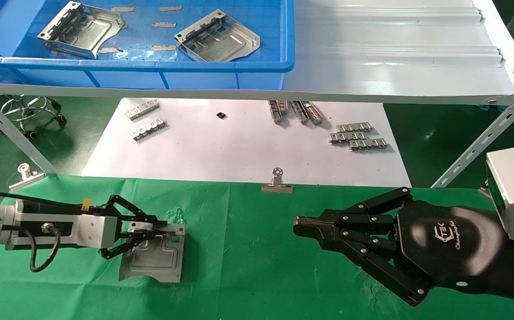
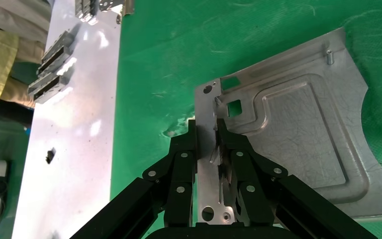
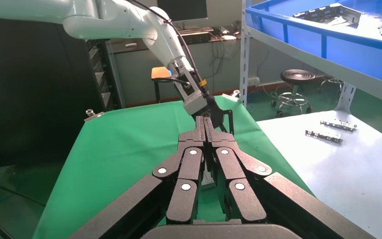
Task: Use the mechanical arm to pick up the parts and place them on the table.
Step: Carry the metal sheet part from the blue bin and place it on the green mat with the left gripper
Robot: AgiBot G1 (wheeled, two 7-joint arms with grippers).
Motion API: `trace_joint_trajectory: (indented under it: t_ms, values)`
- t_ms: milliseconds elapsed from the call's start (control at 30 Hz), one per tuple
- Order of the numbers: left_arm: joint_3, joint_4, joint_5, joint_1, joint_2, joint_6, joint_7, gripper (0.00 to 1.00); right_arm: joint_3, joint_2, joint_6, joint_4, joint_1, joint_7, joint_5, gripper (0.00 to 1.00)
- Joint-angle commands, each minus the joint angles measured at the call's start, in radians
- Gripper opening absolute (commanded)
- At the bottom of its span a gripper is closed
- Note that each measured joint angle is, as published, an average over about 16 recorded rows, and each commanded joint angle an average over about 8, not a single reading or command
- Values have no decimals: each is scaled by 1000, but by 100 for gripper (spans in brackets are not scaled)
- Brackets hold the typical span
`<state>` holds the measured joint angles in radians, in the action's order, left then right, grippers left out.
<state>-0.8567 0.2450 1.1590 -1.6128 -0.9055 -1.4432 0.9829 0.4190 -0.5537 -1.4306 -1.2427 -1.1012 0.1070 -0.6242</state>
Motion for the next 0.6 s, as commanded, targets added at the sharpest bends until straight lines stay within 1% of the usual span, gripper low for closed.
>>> trace_joint_trajectory:
  t_ms: [33,67,100,133,167,600]
  values:
    - [0,-16,1,-1,-6,0,14,70,0,0,0,0,0,0,0,0]
    - [-1,-22,2,-3,-7,0,20,80,0,0,0,0,0,0,0,0]
    - [-1,-27,3,-4,-9,0,26,88,0,0,0,0,0,0,0,0]
    - [-1,-32,4,-5,-10,-1,31,95,0,0,0,0,0,0,0,0]
    - [-2,-37,4,-6,-12,-1,36,99,0,0,0,0,0,0,0,0]
    - [0,-89,2,-27,-15,-28,63,100,0,0,0,0,0,0,0,0]
